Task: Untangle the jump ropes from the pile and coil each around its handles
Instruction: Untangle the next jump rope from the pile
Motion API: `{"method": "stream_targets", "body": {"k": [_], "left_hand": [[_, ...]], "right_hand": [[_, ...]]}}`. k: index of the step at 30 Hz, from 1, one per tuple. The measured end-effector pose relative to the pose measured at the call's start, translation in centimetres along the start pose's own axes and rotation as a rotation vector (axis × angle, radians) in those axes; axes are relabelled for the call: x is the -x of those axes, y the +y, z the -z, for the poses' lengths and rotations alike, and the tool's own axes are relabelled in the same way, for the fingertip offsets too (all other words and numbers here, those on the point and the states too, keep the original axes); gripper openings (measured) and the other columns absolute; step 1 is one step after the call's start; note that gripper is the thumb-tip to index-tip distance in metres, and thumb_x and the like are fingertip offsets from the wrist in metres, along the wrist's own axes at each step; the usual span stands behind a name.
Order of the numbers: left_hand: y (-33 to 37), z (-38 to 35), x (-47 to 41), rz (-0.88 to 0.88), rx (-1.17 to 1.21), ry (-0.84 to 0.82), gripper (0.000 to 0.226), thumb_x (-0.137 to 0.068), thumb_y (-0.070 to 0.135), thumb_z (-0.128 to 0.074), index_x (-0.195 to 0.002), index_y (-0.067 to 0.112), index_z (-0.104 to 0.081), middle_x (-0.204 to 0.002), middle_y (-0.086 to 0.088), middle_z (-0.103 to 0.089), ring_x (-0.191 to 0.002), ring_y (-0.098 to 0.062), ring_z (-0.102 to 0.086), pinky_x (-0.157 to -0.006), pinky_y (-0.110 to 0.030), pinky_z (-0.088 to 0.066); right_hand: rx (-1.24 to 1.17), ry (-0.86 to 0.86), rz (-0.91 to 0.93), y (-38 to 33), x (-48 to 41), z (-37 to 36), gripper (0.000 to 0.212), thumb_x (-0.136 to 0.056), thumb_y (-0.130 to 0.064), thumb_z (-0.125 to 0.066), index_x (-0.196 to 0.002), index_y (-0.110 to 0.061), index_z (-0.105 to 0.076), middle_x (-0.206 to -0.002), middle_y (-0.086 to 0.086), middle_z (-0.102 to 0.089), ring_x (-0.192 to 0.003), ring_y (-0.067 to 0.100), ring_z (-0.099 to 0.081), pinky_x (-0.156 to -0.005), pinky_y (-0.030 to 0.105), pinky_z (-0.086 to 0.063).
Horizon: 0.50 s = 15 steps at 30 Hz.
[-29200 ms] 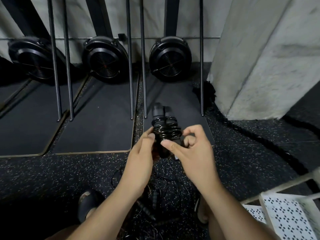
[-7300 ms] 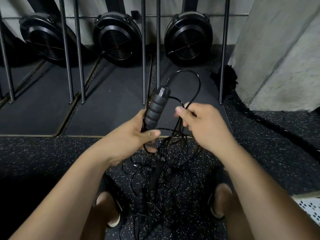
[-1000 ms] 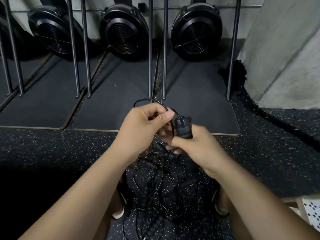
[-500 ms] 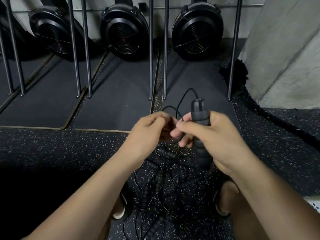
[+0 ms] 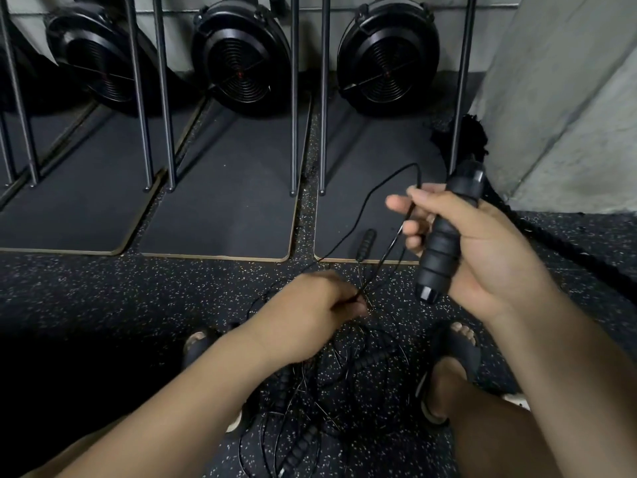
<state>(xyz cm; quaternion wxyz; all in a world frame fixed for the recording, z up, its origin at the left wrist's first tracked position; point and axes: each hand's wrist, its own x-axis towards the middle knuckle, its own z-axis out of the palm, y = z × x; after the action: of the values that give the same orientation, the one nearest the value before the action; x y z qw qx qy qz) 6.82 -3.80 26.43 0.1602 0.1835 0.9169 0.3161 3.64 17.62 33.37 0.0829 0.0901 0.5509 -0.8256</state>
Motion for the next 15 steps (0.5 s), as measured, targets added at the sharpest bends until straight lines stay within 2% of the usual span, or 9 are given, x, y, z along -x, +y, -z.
{"method": "stream_targets", "body": {"k": [1,3,5,6,8,11,13,15], "left_hand": [[0.0,0.5,0.0,0.001,0.009,0.030,0.022,-0.104,0.044,-0.063,-0.105,0.027,-0.078,-0.097,0.011,-0.065,-0.090,-0.009,-0.064,-0.085,-0.031,-0.052],[0.3,1.7,0.2,-0.015,0.056,0.131,0.021,-0.103,0.042,-0.066,-0.093,0.024,-0.074,-0.083,0.009,-0.064,-0.075,-0.006,-0.060,-0.070,-0.029,-0.048],[0.8,3.0,0.7,0.000,0.159,0.231,0.022,-0.103,0.040,-0.068,-0.087,0.025,-0.071,-0.070,0.011,-0.062,-0.060,-0.002,-0.052,-0.058,-0.023,-0.040],[1.0,3.6,0.8,0.019,0.240,0.277,0.022,-0.103,0.039,-0.068,-0.086,0.025,-0.072,-0.068,0.015,-0.064,-0.058,-0.002,-0.052,-0.057,-0.020,-0.040],[1.1,4.5,0.9,0.059,0.434,0.350,0.024,-0.102,0.037,-0.070,-0.086,0.020,-0.074,-0.075,0.014,-0.073,-0.063,-0.006,-0.060,-0.064,-0.023,-0.050],[0.2,5.3,0.7,0.078,0.669,0.447,0.029,-0.102,0.034,-0.070,-0.087,0.010,-0.072,-0.093,-0.008,-0.078,-0.075,-0.021,-0.067,-0.073,-0.040,-0.054],[-0.7,5.7,0.5,0.084,0.738,0.494,0.028,-0.103,0.032,-0.070,-0.090,0.007,-0.072,-0.094,-0.009,-0.078,-0.078,-0.022,-0.067,-0.070,-0.036,-0.052],[-1.3,6.0,0.5,0.105,0.783,0.534,0.026,-0.105,0.027,-0.068,-0.098,0.002,-0.074,-0.089,-0.003,-0.076,-0.078,-0.017,-0.067,-0.065,-0.027,-0.051]], "right_hand": [[0.043,-0.007,-0.022,0.4,-0.2,0.1,0.014,-0.098,-0.011,-0.070,-0.111,-0.011,-0.064,-0.113,0.018,-0.080,-0.069,0.014,-0.067,-0.058,0.023,-0.052],[0.174,-0.015,-0.079,1.3,-0.6,0.2,0.017,-0.096,-0.011,-0.073,-0.112,-0.010,-0.069,-0.110,0.015,-0.081,-0.070,0.016,-0.069,-0.055,0.023,-0.050],[0.329,-0.050,-0.128,2.5,-0.6,-0.1,0.019,-0.093,-0.006,-0.076,-0.112,-0.007,-0.073,-0.100,0.011,-0.081,-0.071,0.016,-0.069,-0.054,0.024,-0.051],[0.386,-0.080,-0.146,3.1,-0.4,-0.4,0.020,-0.092,-0.001,-0.075,-0.112,-0.006,-0.073,-0.094,0.011,-0.080,-0.071,0.017,-0.070,-0.054,0.023,-0.051],[0.428,-0.145,-0.185,4.2,0.0,-1.3,0.022,-0.092,0.008,-0.069,-0.110,-0.004,-0.071,-0.086,0.010,-0.077,-0.071,0.018,-0.072,-0.053,0.023,-0.051],[0.472,-0.282,-0.218,5.4,0.5,-2.5,0.021,-0.092,0.011,-0.067,-0.108,-0.003,-0.068,-0.093,0.009,-0.081,-0.082,0.024,-0.078,-0.063,0.028,-0.054],[0.534,-0.321,-0.205,6.0,0.7,-2.9,0.017,-0.094,0.006,-0.070,-0.108,-0.003,-0.070,-0.102,0.009,-0.082,-0.093,0.025,-0.080,-0.074,0.034,-0.057],[0.609,-0.307,-0.164,6.4,0.9,-3.1,0.014,-0.094,-0.002,-0.075,-0.105,-0.009,-0.072,-0.101,0.007,-0.083,-0.095,0.026,-0.081,-0.082,0.044,-0.059]]}}
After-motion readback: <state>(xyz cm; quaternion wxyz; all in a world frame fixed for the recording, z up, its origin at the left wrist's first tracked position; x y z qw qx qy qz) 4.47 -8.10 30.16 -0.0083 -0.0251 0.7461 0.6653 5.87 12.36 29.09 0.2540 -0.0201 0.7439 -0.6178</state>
